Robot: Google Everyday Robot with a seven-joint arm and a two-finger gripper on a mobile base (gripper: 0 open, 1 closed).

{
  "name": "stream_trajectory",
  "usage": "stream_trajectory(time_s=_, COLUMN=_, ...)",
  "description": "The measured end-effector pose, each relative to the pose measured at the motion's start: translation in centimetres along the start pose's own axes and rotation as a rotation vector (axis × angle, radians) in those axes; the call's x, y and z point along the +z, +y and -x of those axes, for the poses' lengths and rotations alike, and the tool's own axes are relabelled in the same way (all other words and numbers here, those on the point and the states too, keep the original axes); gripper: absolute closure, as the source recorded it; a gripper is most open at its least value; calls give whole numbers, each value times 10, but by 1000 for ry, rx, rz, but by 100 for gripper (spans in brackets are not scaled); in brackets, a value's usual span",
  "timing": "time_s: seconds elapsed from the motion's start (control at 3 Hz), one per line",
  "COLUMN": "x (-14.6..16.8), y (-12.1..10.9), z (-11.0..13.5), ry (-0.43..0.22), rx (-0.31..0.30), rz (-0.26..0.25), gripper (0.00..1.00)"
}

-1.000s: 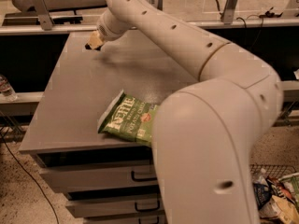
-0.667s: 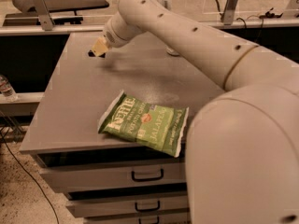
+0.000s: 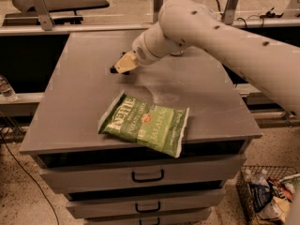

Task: Move rxbar blueberry near green jalapeno chip bag

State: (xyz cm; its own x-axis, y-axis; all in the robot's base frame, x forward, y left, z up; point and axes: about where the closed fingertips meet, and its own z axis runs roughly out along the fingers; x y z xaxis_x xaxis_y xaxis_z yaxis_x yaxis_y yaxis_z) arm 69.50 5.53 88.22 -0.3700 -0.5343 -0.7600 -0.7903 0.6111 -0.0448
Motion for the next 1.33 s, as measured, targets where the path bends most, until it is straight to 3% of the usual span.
stream_trajectory(time_s=0.33, x=-41, y=10, z=-40, ry=40, rx=63, rz=-11, gripper=100)
stream_trajectory(time_s=0.67, x=-72, y=32, z=-70, ry=88, rx=118, rz=28, gripper=99)
stream_trajectory(time_s=1.0, x=-83, y=47, z=-84, ry=124, rx=145, rz=68, gripper=69)
stream_trajectory(time_s=1.33, x=-89, y=48, z=-90, ry=152, rx=151, rz=63, gripper=45)
